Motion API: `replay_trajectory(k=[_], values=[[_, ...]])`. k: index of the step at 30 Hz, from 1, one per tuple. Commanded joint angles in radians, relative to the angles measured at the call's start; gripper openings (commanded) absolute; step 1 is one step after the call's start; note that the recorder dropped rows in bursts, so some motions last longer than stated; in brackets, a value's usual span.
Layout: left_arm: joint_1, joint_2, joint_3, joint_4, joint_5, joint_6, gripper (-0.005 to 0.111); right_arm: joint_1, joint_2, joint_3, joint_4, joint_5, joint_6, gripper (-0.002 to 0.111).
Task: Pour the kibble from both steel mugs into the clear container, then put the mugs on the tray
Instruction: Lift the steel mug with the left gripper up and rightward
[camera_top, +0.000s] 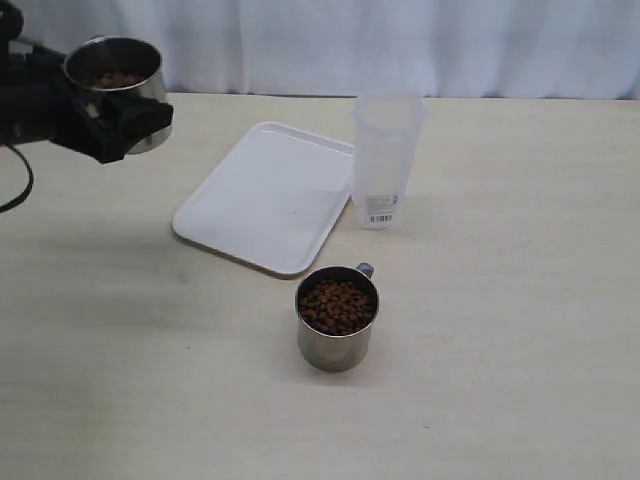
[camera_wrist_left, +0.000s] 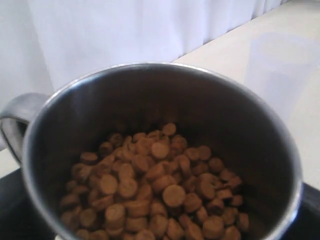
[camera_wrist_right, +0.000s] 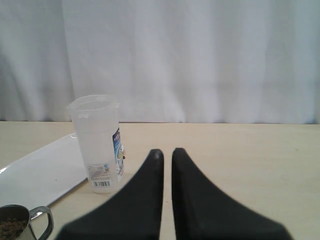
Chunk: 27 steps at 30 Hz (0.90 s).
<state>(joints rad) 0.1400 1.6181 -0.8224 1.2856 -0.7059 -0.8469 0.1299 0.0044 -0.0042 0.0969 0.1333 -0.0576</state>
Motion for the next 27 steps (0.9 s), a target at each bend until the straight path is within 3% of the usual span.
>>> replay_trajectory(k=[1, 4, 9, 18, 27], values=[[-0.102, -0.015, -0.120, 0.123, 0.102, -0.174, 0.000, 0.001, -0.004, 0.004, -0.003, -0.002, -0.002, 0.005], [-0.179, -0.006, -0.173, 0.215, 0.199, -0.244, 0.000, 0.001, -0.004, 0.004, -0.003, -0.002, -0.002, 0.005], [-0.288, 0.042, -0.266, 0.224, 0.285, -0.282, 0.000, 0.001, -0.004, 0.004, -0.003, -0.002, -0.002, 0.005], [-0.399, 0.191, -0.461, 0.406, 0.350, -0.479, 0.000, 0.001, -0.004, 0.004, -0.003, -0.002, -0.002, 0.005], [-0.455, 0.248, -0.529, 0.454, 0.445, -0.495, 0.000, 0.001, -0.004, 0.004, -0.003, -0.002, -0.002, 0.005]])
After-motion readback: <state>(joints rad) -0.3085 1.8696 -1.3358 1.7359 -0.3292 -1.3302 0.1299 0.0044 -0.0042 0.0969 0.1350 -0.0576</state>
